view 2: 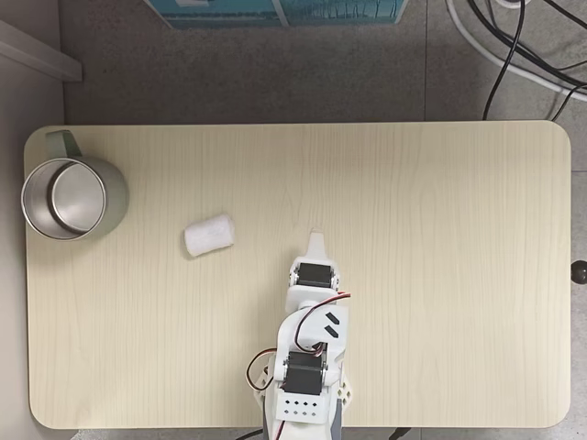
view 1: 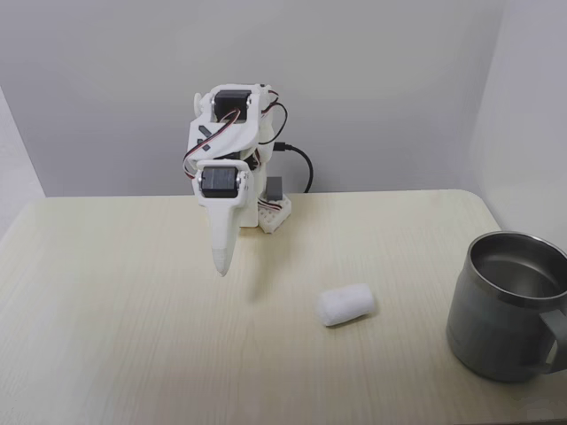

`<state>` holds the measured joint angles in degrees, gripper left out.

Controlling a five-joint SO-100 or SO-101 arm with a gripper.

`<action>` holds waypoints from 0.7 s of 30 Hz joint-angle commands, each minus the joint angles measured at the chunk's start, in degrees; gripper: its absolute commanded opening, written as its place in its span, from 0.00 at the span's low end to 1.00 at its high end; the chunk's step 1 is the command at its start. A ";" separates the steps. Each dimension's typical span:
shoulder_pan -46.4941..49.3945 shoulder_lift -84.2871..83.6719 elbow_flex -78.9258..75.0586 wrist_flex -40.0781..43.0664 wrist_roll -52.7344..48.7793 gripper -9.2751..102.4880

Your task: Grasp a dressing and put it in the cup.

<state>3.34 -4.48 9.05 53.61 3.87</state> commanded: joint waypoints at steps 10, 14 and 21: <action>-0.97 -0.53 6.68 3.52 -1.58 0.08; -2.90 -0.53 16.52 9.23 -3.60 0.08; -5.10 12.66 42.54 20.48 -7.82 0.10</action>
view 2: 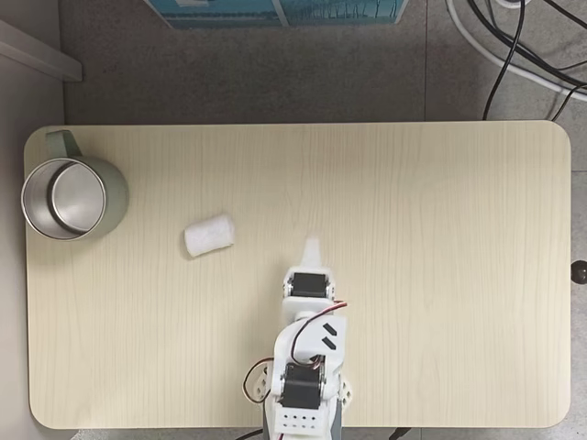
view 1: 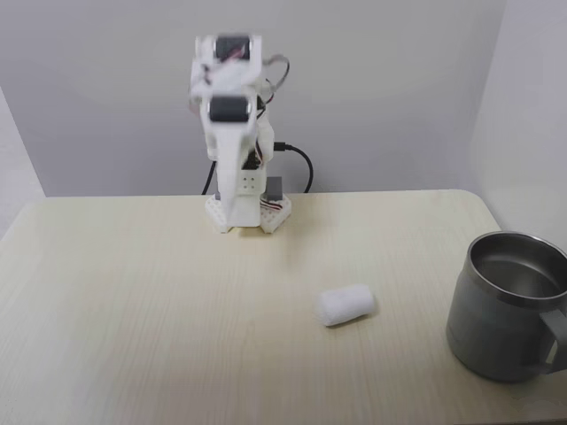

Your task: Grasp a dressing and put it in the cup.

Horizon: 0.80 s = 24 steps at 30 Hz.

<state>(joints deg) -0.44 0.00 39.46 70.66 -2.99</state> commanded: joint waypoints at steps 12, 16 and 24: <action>-13.71 56.51 49.31 27.77 3.87 0.26; -18.02 61.26 45.44 26.63 4.66 0.28; -27.95 62.23 32.17 18.46 5.80 0.32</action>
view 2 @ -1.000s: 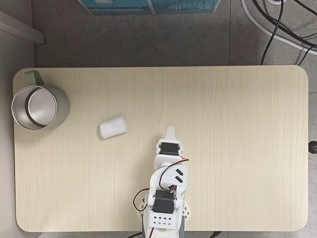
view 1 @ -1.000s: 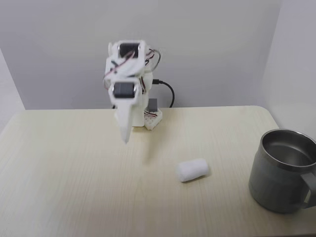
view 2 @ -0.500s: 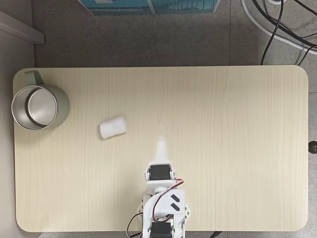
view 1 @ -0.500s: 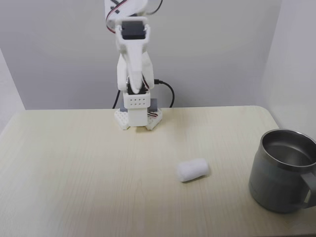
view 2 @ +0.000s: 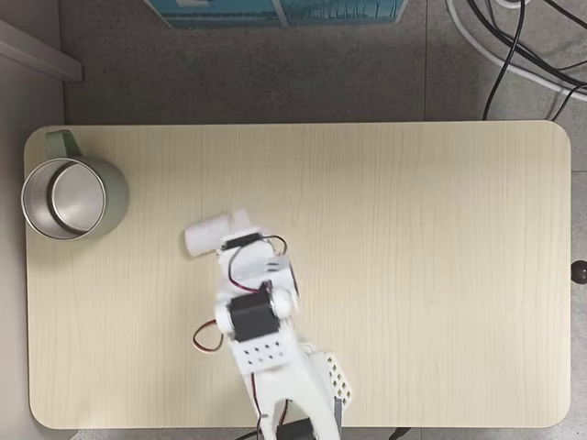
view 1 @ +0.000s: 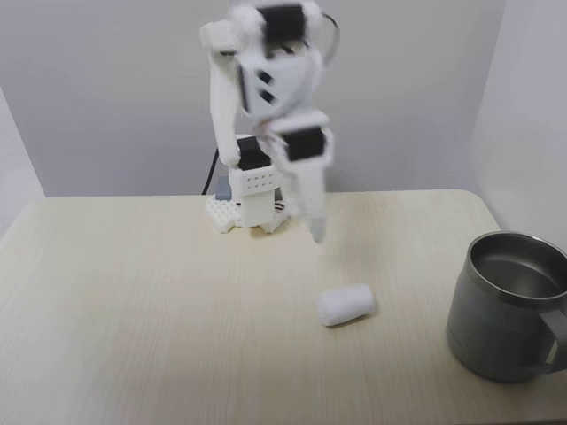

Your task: Grasp a dressing and put it in the cup.

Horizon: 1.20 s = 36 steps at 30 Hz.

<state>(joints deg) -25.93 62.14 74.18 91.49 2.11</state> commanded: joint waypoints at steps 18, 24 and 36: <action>-9.67 19.42 -17.05 -29.88 4.66 0.33; -9.67 23.03 -17.05 -32.34 4.66 0.33; -10.37 23.64 -17.05 -32.43 4.48 0.08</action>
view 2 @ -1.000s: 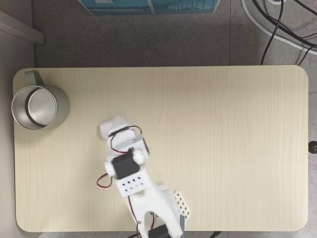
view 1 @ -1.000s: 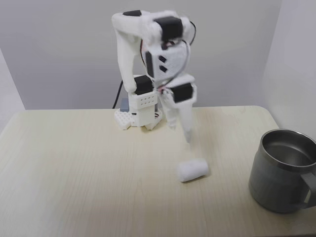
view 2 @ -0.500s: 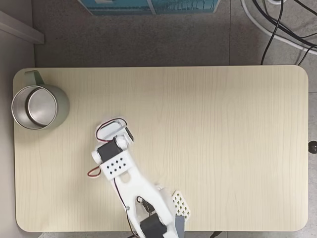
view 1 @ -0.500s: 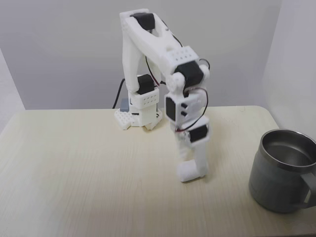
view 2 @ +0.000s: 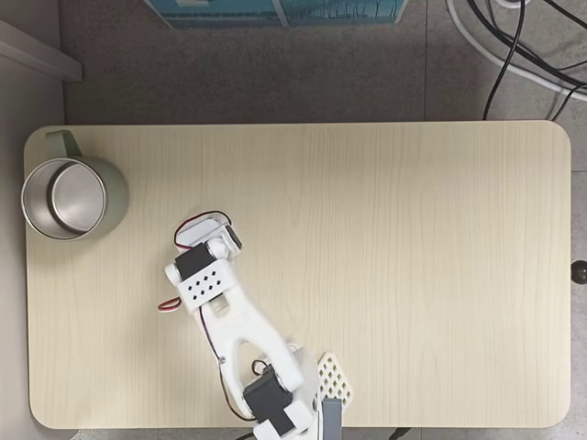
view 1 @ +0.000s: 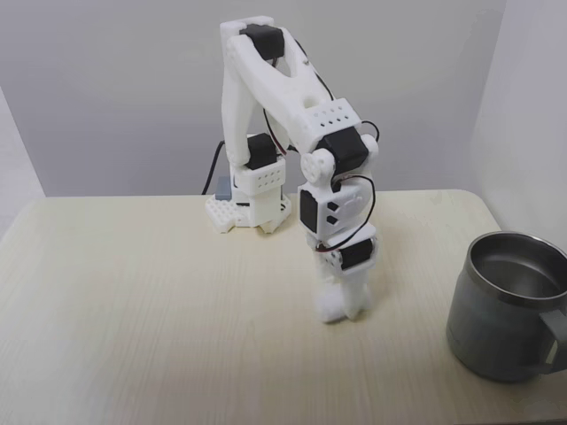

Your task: Grasp a dressing and put it in the cup.

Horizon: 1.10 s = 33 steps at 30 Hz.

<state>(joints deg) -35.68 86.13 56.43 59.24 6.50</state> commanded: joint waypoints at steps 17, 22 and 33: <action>-0.35 -20.04 30.67 34.89 -4.39 0.08; -1.14 -11.95 54.40 44.82 -5.27 0.08; -7.12 19.51 92.46 44.74 -0.44 0.08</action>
<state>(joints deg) -41.22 99.32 138.43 102.66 4.92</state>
